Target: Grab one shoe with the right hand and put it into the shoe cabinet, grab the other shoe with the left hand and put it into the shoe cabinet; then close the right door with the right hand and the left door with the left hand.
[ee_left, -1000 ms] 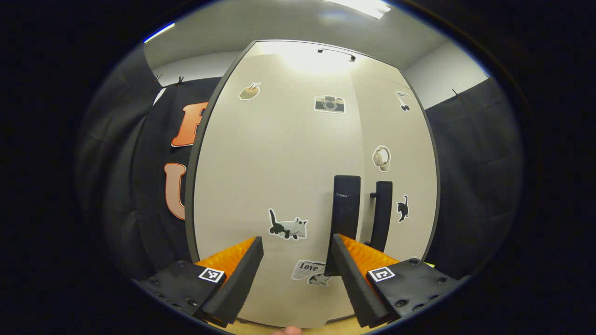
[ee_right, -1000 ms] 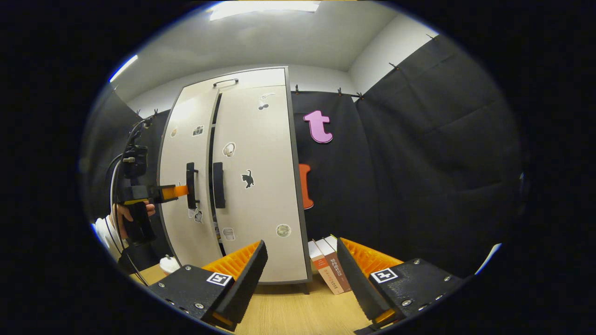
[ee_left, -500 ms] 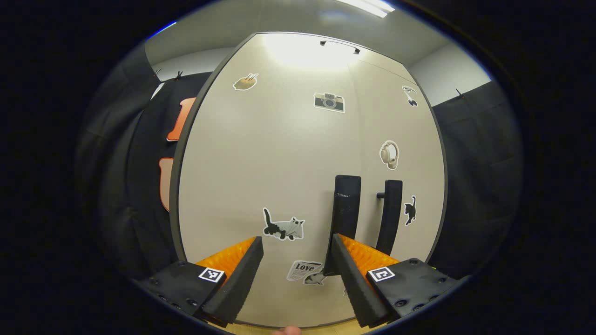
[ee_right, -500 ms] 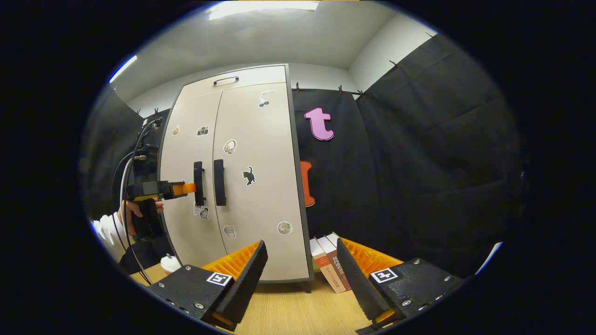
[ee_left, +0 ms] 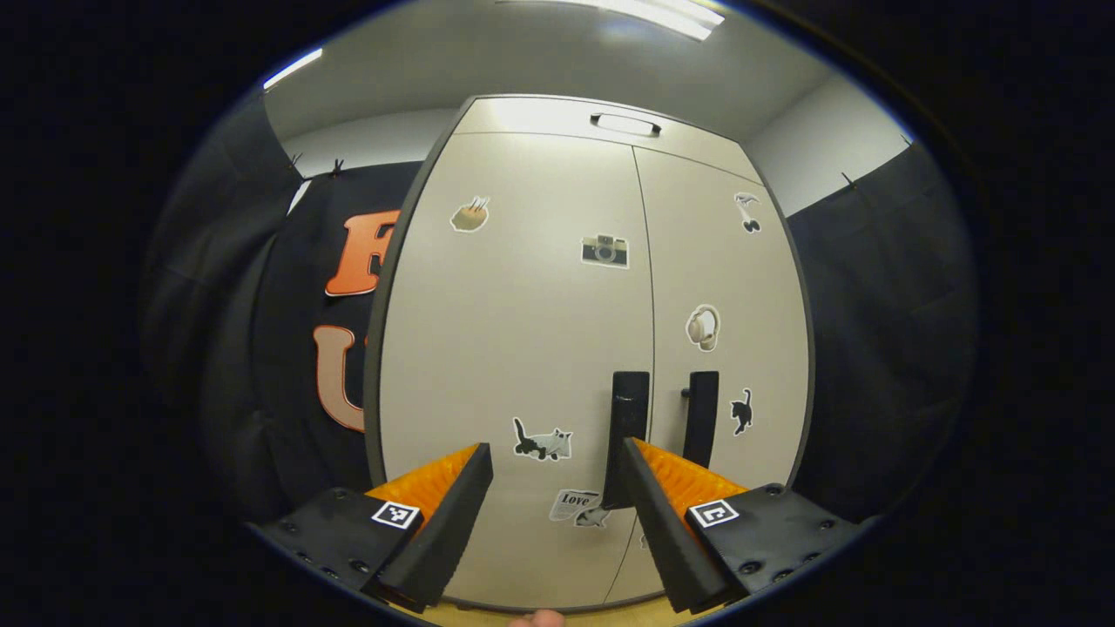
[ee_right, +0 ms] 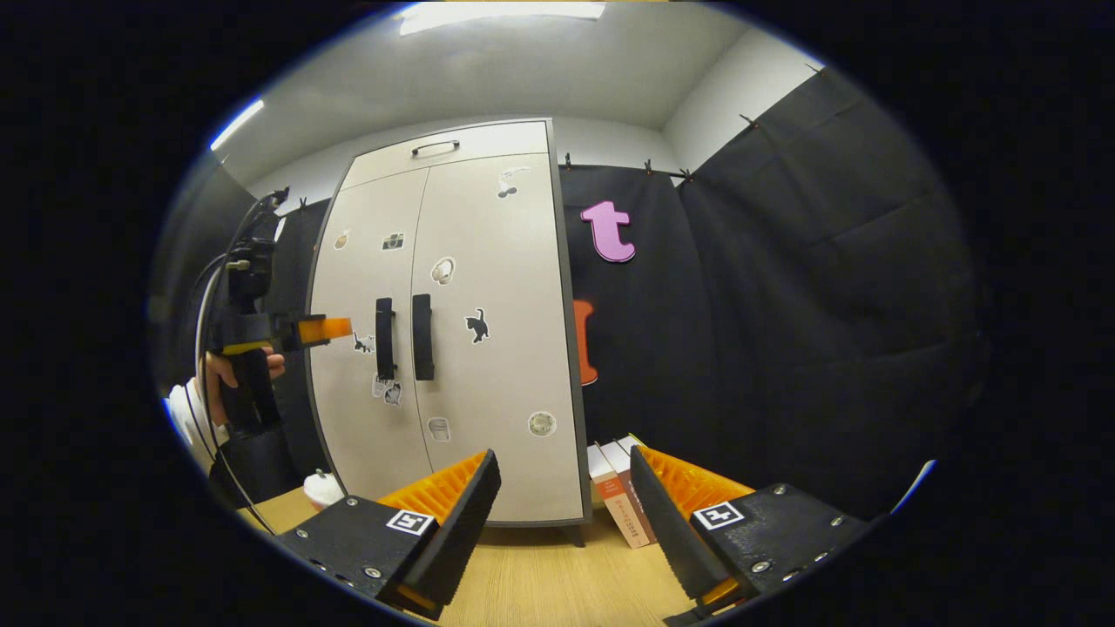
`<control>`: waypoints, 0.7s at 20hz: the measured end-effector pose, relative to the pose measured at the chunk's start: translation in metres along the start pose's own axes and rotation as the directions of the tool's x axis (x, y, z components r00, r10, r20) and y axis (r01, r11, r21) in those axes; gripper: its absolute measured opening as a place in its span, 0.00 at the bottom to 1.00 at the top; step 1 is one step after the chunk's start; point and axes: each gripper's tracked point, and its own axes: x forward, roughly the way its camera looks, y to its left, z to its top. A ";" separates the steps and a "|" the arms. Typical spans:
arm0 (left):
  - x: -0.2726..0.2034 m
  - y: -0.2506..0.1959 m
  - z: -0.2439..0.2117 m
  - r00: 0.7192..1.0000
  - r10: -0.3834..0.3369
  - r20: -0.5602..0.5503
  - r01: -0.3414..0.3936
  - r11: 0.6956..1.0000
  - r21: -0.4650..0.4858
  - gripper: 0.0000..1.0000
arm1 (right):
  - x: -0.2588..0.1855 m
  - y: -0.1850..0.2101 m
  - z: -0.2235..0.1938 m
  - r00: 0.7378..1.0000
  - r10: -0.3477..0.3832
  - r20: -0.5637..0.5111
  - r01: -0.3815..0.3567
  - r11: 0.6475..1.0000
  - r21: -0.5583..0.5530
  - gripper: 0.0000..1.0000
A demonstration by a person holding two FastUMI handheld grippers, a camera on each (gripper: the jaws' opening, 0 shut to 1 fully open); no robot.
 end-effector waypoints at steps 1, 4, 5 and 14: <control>-0.015 0.002 0.004 1.000 0.005 0.003 -0.005 1.000 -0.002 0.96 | 0.000 0.001 0.000 1.000 0.006 -0.001 -0.006 1.000 0.001 0.93; -0.069 0.013 0.001 0.999 0.042 0.004 -0.042 0.999 -0.007 0.96 | 0.001 0.006 -0.001 1.000 0.028 -0.006 -0.028 0.999 0.016 0.93; -0.085 0.016 -0.004 0.999 0.054 0.004 -0.054 0.999 -0.005 0.96 | 0.000 0.006 -0.001 0.999 0.032 -0.007 -0.032 0.999 0.014 0.93; -0.194 0.026 -0.074 0.977 0.209 -0.047 -0.209 0.978 0.008 0.96 | -0.018 0.003 -0.014 0.999 0.034 -0.039 -0.036 0.998 -0.049 0.93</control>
